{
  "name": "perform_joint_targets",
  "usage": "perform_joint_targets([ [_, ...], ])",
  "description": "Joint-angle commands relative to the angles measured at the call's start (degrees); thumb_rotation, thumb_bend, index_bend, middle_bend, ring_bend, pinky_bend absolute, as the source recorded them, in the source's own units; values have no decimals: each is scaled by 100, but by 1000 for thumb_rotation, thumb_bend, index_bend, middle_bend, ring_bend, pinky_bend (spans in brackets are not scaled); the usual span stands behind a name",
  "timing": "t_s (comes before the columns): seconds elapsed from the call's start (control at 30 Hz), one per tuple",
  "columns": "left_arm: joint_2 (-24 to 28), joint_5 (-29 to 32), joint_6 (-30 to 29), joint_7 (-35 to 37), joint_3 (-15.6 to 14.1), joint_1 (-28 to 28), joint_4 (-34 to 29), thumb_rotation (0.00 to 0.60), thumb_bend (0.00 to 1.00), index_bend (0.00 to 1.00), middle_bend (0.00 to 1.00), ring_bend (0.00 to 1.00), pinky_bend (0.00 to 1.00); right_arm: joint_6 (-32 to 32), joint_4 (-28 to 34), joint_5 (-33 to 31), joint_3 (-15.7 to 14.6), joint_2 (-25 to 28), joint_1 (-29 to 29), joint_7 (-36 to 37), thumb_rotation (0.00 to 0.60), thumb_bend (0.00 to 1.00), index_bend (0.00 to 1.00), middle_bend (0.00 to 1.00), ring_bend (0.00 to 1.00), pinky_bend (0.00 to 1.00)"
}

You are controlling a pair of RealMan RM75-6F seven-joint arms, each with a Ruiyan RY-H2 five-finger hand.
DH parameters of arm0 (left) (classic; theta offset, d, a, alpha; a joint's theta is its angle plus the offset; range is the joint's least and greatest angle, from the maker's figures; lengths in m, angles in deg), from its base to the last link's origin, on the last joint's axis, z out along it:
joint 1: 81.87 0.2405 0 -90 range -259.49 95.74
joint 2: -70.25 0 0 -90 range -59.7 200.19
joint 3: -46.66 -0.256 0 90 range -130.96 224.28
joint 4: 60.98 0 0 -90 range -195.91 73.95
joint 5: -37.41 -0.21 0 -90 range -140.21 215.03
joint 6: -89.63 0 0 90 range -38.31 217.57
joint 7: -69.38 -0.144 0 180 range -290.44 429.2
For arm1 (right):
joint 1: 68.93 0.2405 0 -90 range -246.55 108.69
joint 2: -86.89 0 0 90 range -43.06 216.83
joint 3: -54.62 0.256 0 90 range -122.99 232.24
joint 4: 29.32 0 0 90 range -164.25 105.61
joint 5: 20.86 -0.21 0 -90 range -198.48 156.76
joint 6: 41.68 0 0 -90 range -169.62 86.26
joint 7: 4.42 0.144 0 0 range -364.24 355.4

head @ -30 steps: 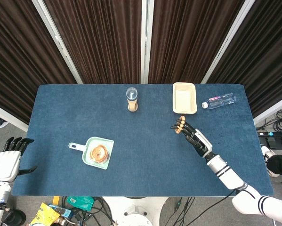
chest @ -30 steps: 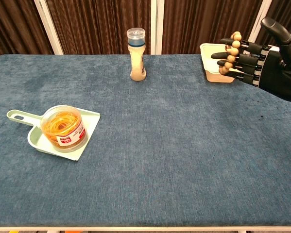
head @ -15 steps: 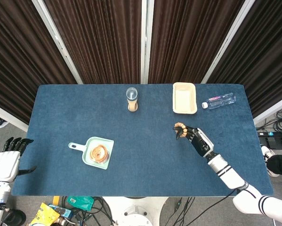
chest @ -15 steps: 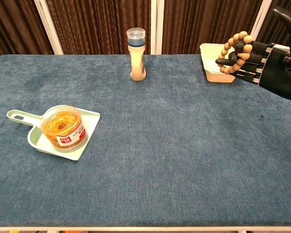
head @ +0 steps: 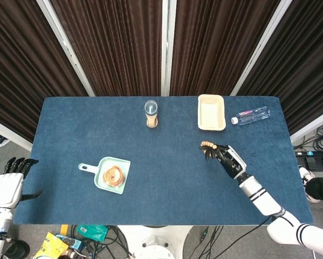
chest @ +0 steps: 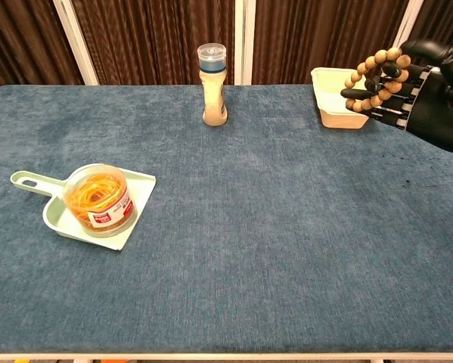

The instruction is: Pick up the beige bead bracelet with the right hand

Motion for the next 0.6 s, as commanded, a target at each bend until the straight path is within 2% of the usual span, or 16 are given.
perform_joint_targets([
  [0.03, -5, 3, 3, 4, 0, -1, 11, 600, 0, 189, 168, 91, 61, -5, 20, -21, 15, -4, -17, -59, 452, 415, 679, 587, 249, 0],
  [0.2, -18, 20, 22, 24, 1, -4, 37, 600, 0, 189, 168, 91, 61, 18, 25, -23, 18, -3, -23, -123, 447, 414, 680, 588, 250, 0],
  [0.33, -23, 32, 39, 25, 6, -12, 44, 600, 0, 189, 168, 91, 61, 62, 8, 1, 12, -10, 2, -215, 281, 400, 685, 588, 250, 0],
  [0.47, -24, 43, 58, 22, 6, -19, 46, 600, 0, 189, 168, 91, 61, 73, -7, 24, 8, -16, 16, -248, 216, 395, 687, 588, 250, 0],
  [0.6, -27, 52, 78, 17, 6, -27, 46, 600, 0, 189, 168, 91, 61, 100, -5, 4, 14, -17, 19, -257, 199, 413, 688, 588, 250, 0],
])
